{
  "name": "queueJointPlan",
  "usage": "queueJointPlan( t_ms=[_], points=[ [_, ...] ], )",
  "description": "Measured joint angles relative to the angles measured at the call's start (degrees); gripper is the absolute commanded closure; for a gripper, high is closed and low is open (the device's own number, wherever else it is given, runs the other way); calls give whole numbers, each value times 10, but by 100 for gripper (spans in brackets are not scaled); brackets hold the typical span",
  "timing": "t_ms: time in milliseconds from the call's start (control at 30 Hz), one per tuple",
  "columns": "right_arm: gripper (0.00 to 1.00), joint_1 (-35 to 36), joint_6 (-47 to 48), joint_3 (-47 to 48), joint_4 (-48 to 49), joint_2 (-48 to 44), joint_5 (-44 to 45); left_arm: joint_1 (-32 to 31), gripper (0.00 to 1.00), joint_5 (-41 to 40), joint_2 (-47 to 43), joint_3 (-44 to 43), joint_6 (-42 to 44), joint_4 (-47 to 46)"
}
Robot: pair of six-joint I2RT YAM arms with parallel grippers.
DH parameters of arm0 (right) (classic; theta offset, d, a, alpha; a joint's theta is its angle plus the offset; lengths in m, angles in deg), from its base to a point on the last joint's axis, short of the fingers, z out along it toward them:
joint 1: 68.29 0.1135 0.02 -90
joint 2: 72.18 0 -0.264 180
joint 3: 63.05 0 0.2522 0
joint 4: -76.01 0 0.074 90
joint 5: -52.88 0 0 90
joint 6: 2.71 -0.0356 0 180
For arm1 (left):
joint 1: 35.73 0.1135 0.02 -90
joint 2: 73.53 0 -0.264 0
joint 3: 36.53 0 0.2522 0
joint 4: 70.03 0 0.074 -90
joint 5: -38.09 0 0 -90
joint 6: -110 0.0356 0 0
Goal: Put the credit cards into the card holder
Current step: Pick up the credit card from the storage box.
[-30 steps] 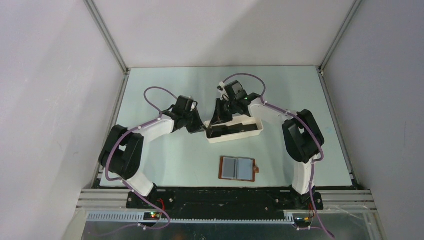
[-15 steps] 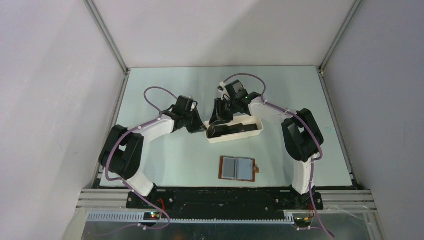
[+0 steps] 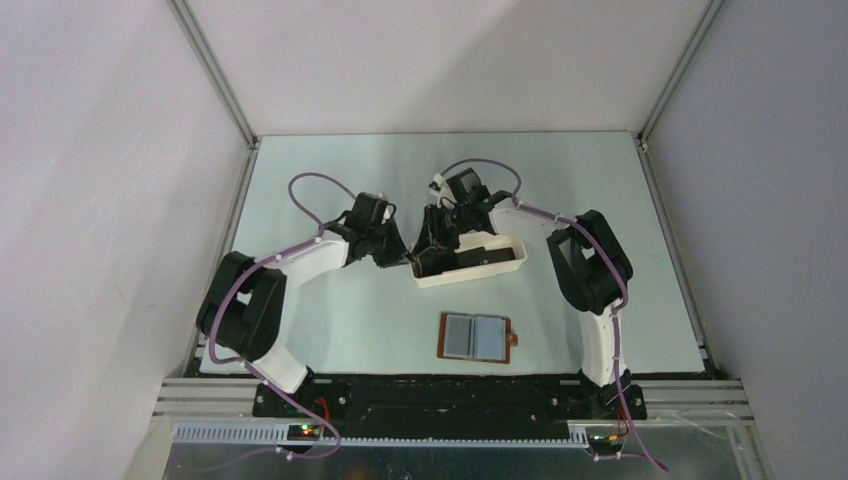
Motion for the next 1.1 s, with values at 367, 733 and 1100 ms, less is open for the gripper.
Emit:
queueJointPlan(
  t_ms=[367, 733, 1100],
  points=[
    [85, -6, -9, -10, 8, 14, -24, -1, 69, -13, -61, 10, 21, 33],
    [100, -4, 43, -7, -77, -14, 97, 1, 24, -18, -135, 10, 38, 47],
    [100, 7, 119, 5, -183, -155, 104, 3, 8, 6, -387, 10, 126, 42]
  ],
)
